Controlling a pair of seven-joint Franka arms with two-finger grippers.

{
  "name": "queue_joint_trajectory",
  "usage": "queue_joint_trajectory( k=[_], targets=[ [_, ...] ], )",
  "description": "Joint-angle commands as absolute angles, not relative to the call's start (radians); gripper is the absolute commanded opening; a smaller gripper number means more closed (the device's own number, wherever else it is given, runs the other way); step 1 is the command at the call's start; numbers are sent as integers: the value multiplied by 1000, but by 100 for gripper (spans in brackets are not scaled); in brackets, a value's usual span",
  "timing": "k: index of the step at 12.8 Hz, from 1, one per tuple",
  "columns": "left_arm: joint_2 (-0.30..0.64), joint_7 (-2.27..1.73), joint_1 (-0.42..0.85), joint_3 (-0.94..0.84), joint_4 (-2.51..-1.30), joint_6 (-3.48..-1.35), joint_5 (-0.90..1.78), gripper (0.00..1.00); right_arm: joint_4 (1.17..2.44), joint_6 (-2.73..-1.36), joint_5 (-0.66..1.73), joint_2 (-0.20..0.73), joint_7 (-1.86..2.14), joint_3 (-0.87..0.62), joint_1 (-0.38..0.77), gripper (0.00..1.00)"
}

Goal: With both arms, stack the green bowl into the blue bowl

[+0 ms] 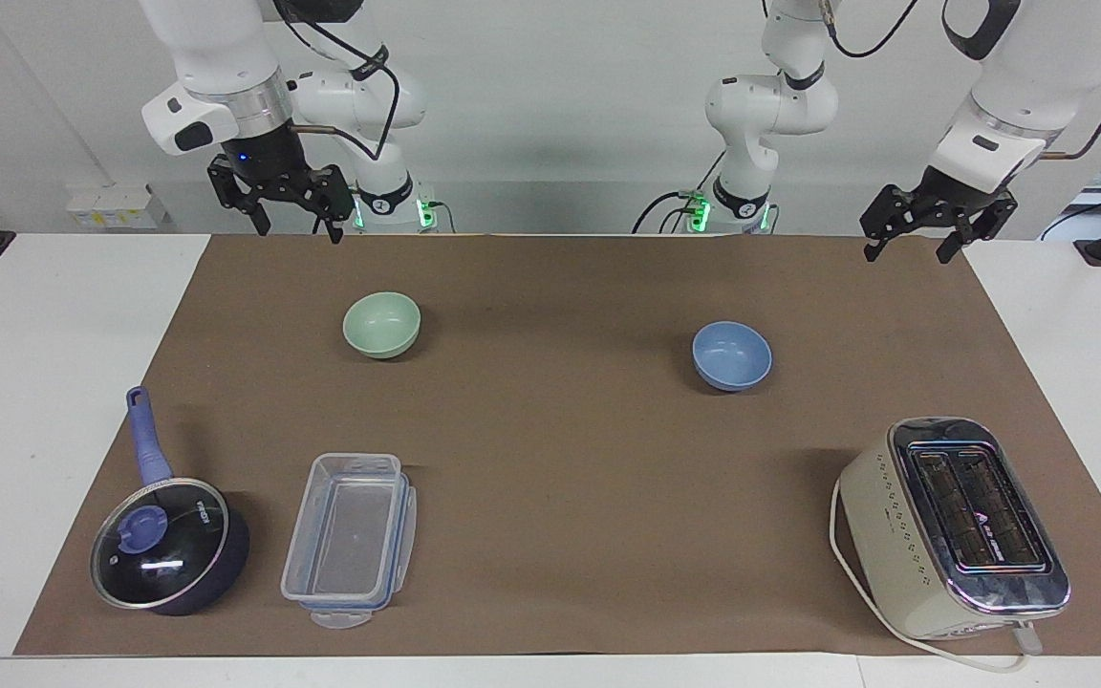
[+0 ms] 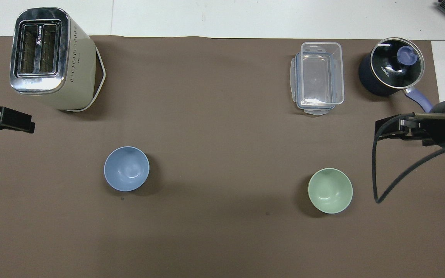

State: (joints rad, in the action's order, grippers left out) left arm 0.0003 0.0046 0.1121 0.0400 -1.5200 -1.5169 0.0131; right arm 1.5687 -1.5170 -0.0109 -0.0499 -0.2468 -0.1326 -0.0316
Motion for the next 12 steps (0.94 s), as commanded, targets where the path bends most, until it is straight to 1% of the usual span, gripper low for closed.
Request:
queue_joint_trajectory(
  k=[1, 6, 8, 10, 12],
  targets=[
    [-18, -8, 117, 37, -1537, -1512, -11, 100, 1572, -1534, -6, -58, -225, -135, -40, 100],
    [-20, -15, 118, 37, -1549, -1531, -8, 100, 1569, -1537, -5, -57, -224, -123, -32, 100],
    [-21, -9, 120, 35, -1578, -1539, -8, 100, 1568, -1537, -3, -57, -224, -98, -26, 100],
    [-23, -9, 124, 35, -1626, -1575, -8, 100, 1568, -1532, -2, -57, -219, -19, 39, 100],
    [-31, -9, 126, 34, -1693, -1621, -6, 100, 1569, -1529, -2, -57, -200, 8, 57, 100]
  ],
)
